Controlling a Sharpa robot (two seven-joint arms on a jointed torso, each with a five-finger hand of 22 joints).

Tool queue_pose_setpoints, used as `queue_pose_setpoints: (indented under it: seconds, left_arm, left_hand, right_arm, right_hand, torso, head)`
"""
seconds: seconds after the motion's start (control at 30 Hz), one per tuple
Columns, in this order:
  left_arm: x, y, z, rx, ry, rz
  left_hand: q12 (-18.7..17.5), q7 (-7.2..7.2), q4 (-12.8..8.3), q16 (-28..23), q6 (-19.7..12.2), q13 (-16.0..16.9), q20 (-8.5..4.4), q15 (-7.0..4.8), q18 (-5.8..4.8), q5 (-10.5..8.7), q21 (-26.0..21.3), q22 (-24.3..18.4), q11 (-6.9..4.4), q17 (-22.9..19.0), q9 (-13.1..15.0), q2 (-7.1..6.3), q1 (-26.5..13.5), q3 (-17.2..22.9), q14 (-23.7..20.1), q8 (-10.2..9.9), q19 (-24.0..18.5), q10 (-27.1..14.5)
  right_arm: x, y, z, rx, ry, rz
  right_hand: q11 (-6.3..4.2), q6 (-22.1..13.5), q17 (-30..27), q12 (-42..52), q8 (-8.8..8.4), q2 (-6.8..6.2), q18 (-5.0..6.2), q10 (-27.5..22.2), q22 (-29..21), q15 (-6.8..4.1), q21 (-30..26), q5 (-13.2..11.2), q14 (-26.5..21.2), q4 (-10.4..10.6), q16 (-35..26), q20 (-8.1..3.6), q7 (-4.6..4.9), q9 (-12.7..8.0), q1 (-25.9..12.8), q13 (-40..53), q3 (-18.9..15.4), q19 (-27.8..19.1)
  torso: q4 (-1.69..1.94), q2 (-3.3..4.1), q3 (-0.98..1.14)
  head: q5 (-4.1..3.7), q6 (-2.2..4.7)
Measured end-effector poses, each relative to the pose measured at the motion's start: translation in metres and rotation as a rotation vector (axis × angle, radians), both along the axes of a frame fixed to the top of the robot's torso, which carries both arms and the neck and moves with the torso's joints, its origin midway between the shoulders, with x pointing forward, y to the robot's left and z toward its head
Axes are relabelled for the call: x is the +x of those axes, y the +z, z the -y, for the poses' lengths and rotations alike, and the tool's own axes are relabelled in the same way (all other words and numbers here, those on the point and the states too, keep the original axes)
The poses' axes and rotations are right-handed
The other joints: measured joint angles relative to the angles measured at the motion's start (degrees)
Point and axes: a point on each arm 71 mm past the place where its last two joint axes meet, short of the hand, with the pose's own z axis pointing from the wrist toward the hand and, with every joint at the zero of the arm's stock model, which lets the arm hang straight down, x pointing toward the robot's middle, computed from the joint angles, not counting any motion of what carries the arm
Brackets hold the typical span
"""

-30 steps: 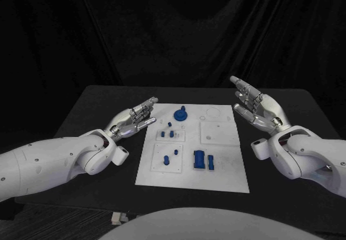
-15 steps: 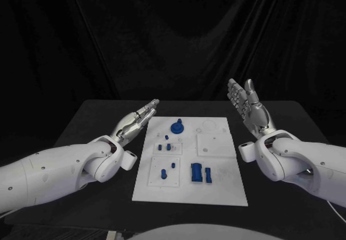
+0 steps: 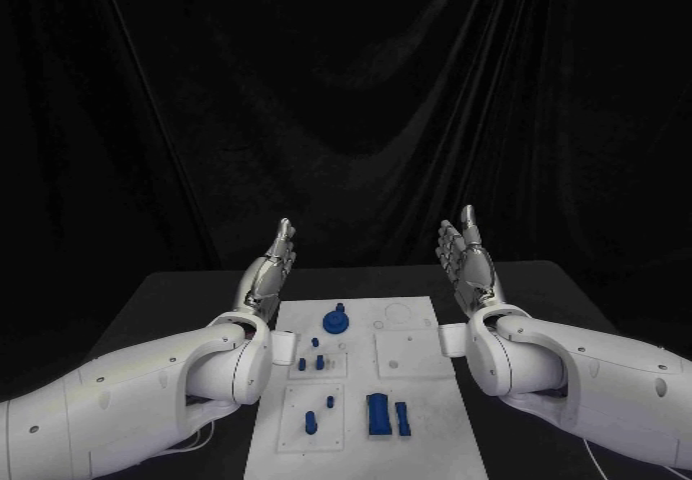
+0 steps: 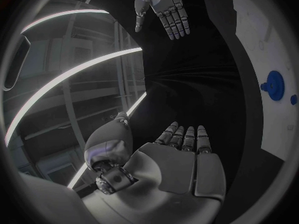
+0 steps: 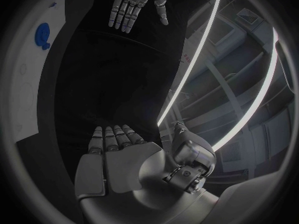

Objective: Assemble the parts on the task board

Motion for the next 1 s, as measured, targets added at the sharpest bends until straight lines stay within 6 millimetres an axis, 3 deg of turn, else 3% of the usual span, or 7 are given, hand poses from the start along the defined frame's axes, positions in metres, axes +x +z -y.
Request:
queue_pose_setpoints:
  seconds: [0.3, 0.43, 0.47, 0.6, 0.63, 0.8, 1.0]
  left_arm:
    - [0.0007, -0.0035, -0.0036, -0.003, 0.081, -0.062]
    - [0.0008, -0.0044, -0.0046, -0.003, 0.095, -0.074]
    - [0.0008, -0.0046, -0.0048, -0.003, 0.098, -0.077]
    - [0.0008, -0.005, -0.0053, -0.003, 0.104, -0.083]
    - [0.0008, -0.0051, -0.0053, -0.003, 0.105, -0.084]
    - [0.0008, -0.0054, -0.0057, -0.004, 0.111, -0.088]
    - [0.0008, -0.0056, -0.0059, -0.004, 0.113, -0.091]
  left_hand:
    - [0.0, -0.2, -0.02, 0.0, -3.28, 0.0, 0.0, 0.0, -0.01, -0.01, 0.0, 0.0, 0.01, 0.0, 0.0, -0.17, -6.56, 0.01, 0.0, 0.0, 0.0, 0.0]
    - [0.0, -0.17, -1.53, 0.0, -3.88, 0.0, 0.0, 0.0, -0.01, -0.01, 0.0, 0.0, 0.01, 0.0, 0.0, -0.16, -8.67, 1.51, 0.0, 0.0, 0.0, 0.0]
    - [0.0, -0.22, -3.32, 0.0, -4.77, 0.0, 0.0, 0.0, -0.01, -0.01, 0.0, 0.0, 0.01, 0.0, 0.0, -0.1, -9.14, 3.32, 0.0, 0.0, 0.0, 0.0]
    - [0.0, -0.29, -4.38, 0.0, -4.83, 0.0, 0.0, 0.0, 0.0, -0.02, 0.0, 0.0, 0.01, 0.0, 0.0, 0.24, -10.21, 4.06, 0.0, 0.0, 0.0, 0.0]
    - [0.0, 0.02, -6.18, 0.0, -5.14, 0.0, 0.0, 0.0, -0.01, -0.02, 0.0, 0.0, 0.01, 0.0, -0.01, -0.13, -12.93, 6.23, 0.0, 0.0, 0.0, 0.0]
    - [0.0, -0.01, -6.24, 0.0, -5.11, 0.0, 0.0, 0.01, -0.01, -0.02, 0.0, 0.0, 0.01, 0.0, -0.01, -0.21, -21.99, 6.4, 0.0, 0.0, 0.0, 0.01]
    - [0.0, 0.0, -6.24, 0.0, -5.12, 0.0, 0.0, 0.0, -0.01, -0.02, 0.0, 0.0, 0.01, 0.0, -0.01, -0.21, -22.0, 6.4, 0.0, 0.0, 0.0, 0.0]
  right_arm:
    - [0.0005, -0.0031, 0.003, 0.016, -0.038, -0.042]
    - [0.0006, -0.0036, 0.0035, 0.019, -0.044, -0.049]
    - [0.0006, -0.0038, 0.0036, 0.02, -0.046, -0.051]
    - [0.0006, -0.004, 0.0038, 0.021, -0.049, -0.054]
    - [0.0006, -0.0041, 0.0039, 0.021, -0.049, -0.055]
    - [0.0006, -0.0043, 0.0041, 0.022, -0.052, -0.058]
    - [0.0006, -0.0044, 0.0042, 0.023, -0.054, -0.06]
  right_hand:
    - [0.0, 0.0, 0.0, 0.0, 0.0, 0.0, 0.0, 0.0, 0.0, 0.0, 0.0, 0.0, 0.0, 0.0, 0.0, 0.0, 0.0, 0.0, 0.0, -0.06, 0.0, 0.0]
    - [0.0, 0.0, 0.0, 0.0, 0.0, 0.0, 0.0, 0.0, 0.0, 0.0, 0.0, 0.0, 0.0, 0.0, 0.0, 0.0, 0.0, 0.0, 0.0, 0.0, 0.0, 0.0]
    - [0.0, 0.0, 0.0, 0.0, 0.0, 0.0, 0.0, 0.0, 0.0, 0.0, 0.0, 0.0, 0.0, 0.0, 0.0, 0.0, 0.0, 0.0, 0.0, -0.02, 0.0, 0.0]
    - [0.0, 0.0, 0.0, 0.0, 0.0, 0.0, 0.0, 0.0, 0.0, 0.0, 0.0, 0.0, 0.0, 0.0, 0.0, 0.0, 0.0, 0.0, 0.0, -0.07, 0.0, 0.0]
    - [0.0, 0.0, 0.0, 0.0, 0.0, 0.0, 0.0, 0.0, 0.0, 0.0, 0.0, 0.0, 0.0, 0.0, 0.0, 0.0, 0.0, 0.0, 0.0, -0.05, 0.0, 0.0]
    - [0.0, 0.0, 0.0, 0.0, 0.0, 0.0, 0.0, 0.0, 0.0, 0.0, 0.0, 0.0, 0.0, 0.0, 0.0, 0.0, 0.0, 0.0, 0.0, -0.02, 0.0, 0.0]
    - [0.0, 0.0, 0.0, 0.0, 0.0, 0.0, 0.0, 0.0, 0.0, 0.0, 0.0, 0.0, 0.0, 0.0, 0.0, 0.0, 0.0, 0.0, 0.0, -0.07, 0.0, 0.0]
  torso:
    - [-0.19, -0.24, -0.09]
    - [-0.2, -0.26, -0.12]
    - [-0.2, -0.27, -0.12]
    - [-0.2, -0.27, -0.12]
    - [-0.2, -0.27, -0.12]
    - [-0.21, -0.27, -0.12]
    - [-0.21, -0.28, -0.12]
  head:
    - [-0.18, 0.63]
    - [-0.19, 0.64]
    - [-0.19, 0.64]
    - [-0.19, 0.64]
    - [-0.19, 0.64]
    - [-0.19, 0.65]
    - [-0.19, 0.65]
